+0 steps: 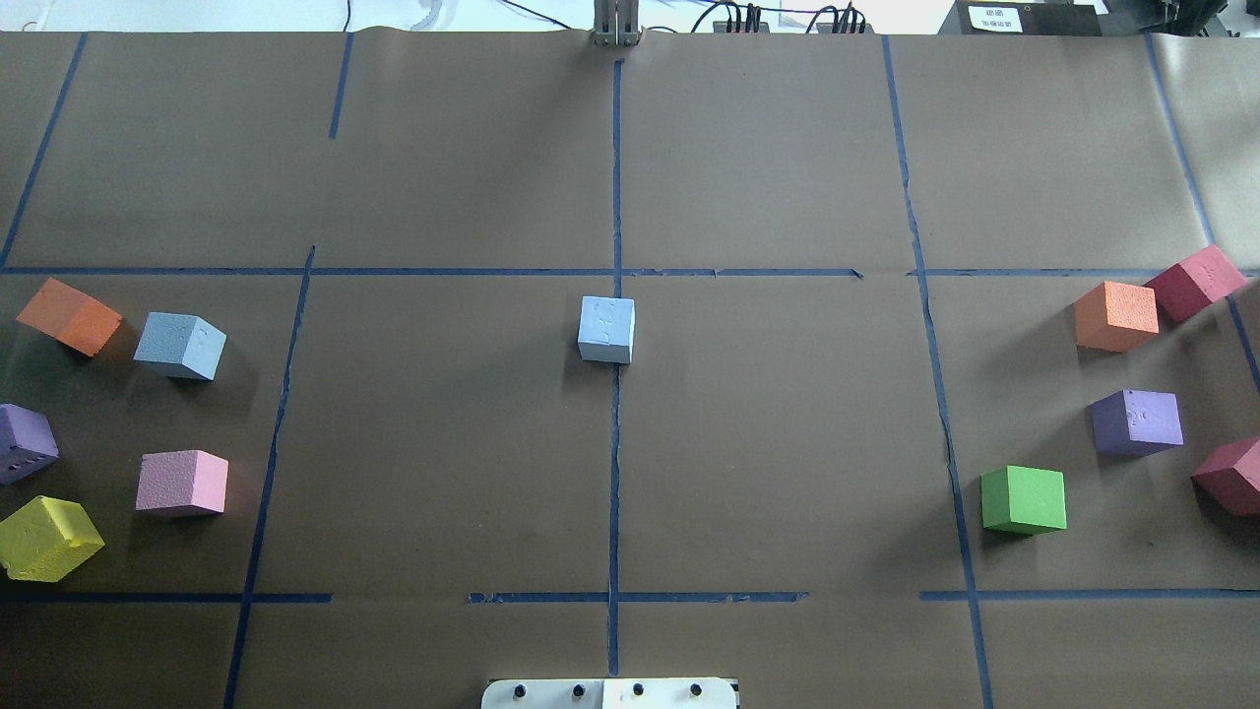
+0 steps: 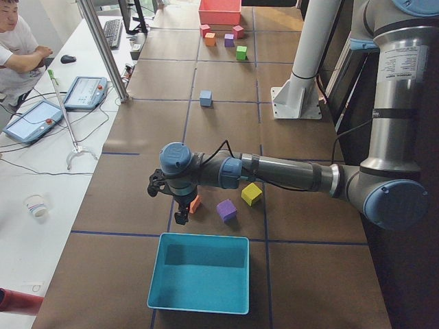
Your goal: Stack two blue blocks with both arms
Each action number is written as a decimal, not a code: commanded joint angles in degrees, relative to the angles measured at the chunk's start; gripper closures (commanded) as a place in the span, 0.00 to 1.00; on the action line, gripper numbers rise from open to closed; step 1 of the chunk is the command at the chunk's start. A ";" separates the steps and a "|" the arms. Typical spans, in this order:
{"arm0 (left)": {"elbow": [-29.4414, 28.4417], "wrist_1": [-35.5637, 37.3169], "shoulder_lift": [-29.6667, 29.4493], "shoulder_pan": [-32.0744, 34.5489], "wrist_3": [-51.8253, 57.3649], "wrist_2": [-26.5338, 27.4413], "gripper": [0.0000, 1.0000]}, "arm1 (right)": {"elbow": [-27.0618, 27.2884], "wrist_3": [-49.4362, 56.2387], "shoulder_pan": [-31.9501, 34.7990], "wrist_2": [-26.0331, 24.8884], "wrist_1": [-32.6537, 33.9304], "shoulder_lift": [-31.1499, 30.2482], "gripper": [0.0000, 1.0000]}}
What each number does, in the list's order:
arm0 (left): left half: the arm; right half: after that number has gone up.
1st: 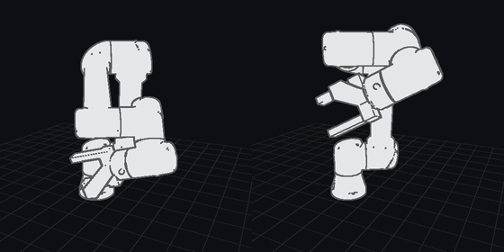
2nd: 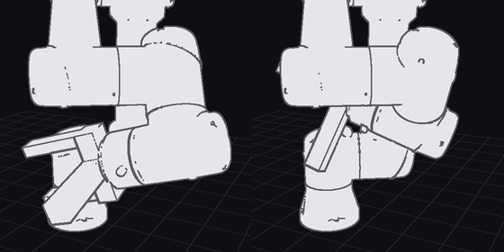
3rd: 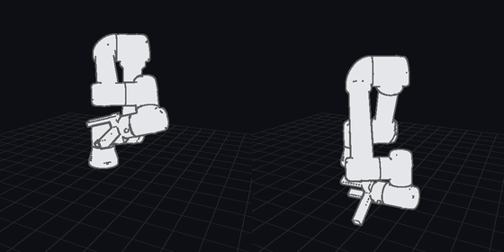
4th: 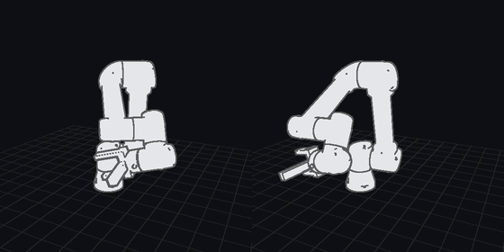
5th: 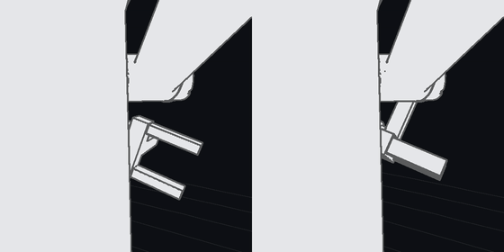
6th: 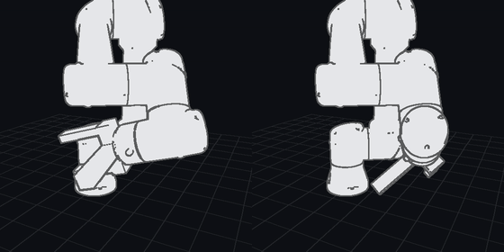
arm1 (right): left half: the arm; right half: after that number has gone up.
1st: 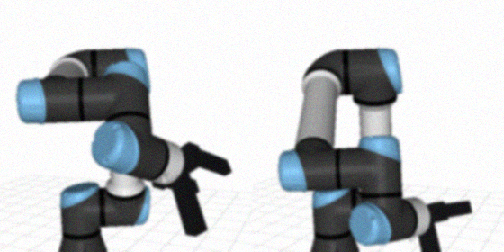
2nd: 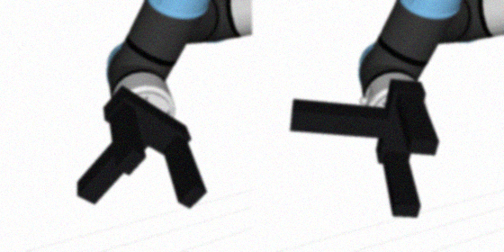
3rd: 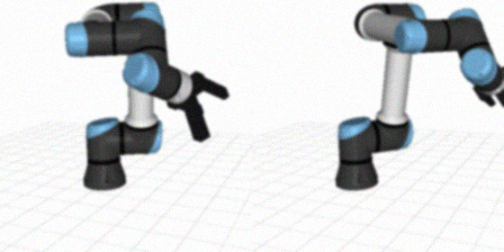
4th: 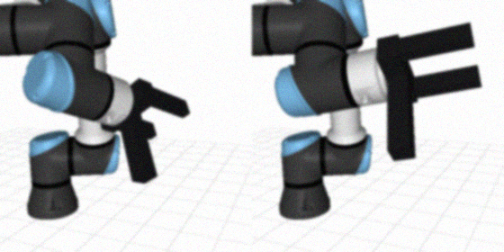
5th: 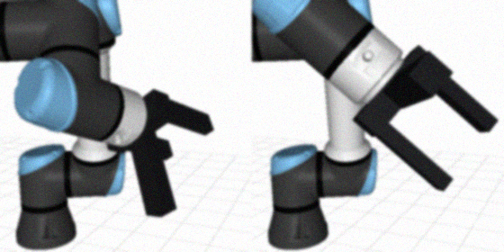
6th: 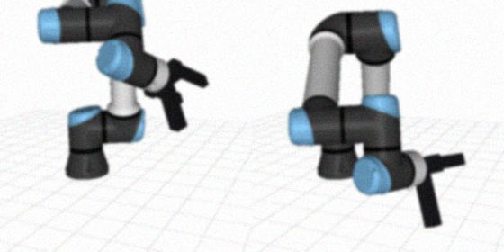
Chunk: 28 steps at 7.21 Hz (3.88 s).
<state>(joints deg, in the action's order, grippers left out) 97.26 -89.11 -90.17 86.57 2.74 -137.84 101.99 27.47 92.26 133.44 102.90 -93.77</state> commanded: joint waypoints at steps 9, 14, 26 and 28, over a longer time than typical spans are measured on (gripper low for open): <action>-1.10 -31.48 -3.78 -32.78 -48.79 15.67 0.00 | 0.14 -1.54 2.48 -0.03 -1.65 -4.23 0.00; -7.51 -31.65 -6.59 -37.00 -48.35 18.74 0.26 | 0.06 -1.45 2.48 -0.03 -1.65 -4.32 0.00; -15.60 -0.16 -54.23 -54.56 -68.39 30.77 0.95 | 0.23 -1.80 2.48 0.15 -1.65 -4.41 0.00; -17.71 -1.85 -54.41 -55.02 -66.65 31.22 0.95 | 0.23 -1.80 2.48 0.32 -1.65 -4.41 0.00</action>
<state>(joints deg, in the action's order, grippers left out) 80.93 -90.11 -144.31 32.08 -65.16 -107.11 102.21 25.68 94.75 133.63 101.25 -98.17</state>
